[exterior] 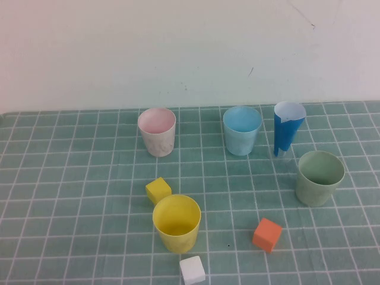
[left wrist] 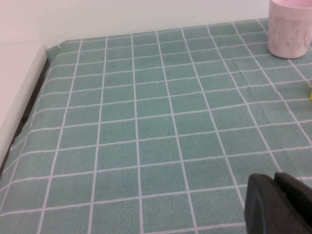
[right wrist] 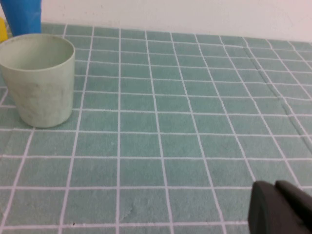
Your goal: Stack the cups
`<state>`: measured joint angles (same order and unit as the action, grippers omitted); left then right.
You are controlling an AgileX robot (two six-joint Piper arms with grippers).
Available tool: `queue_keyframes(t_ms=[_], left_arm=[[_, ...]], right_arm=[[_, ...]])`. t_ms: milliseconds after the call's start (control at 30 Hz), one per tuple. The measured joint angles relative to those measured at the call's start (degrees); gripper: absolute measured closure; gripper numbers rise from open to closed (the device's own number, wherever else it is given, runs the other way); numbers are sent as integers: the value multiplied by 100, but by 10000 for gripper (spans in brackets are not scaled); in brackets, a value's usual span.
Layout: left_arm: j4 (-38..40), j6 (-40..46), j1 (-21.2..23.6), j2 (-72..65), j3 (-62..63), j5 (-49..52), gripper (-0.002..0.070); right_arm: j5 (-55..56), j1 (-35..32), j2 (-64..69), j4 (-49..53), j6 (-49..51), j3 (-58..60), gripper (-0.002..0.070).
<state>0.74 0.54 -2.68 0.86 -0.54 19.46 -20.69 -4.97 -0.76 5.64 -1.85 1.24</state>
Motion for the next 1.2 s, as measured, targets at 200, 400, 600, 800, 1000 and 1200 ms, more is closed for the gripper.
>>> queue_keyframes(t_ms=[200,400,600,800,1000,1200], left_arm=[[0,0,0,0,0,0,677],[0,0,0,0,0,0,677],[0,0,0,0,0,0,677],[0,0,0,0,0,0,677],[-147,22,0,0,0,-11,677],[-182,22,0,0,-4,-38,677]], right_arm=[[0,0,0,0,0,0,678],[0,0,0,0,0,0,678],[0,-10,0,0,0,0,678],[0,-10,0,0,0,0,678],[0,-10,0,0,0,0,678],[0,-10,0,0,0,0,678]])
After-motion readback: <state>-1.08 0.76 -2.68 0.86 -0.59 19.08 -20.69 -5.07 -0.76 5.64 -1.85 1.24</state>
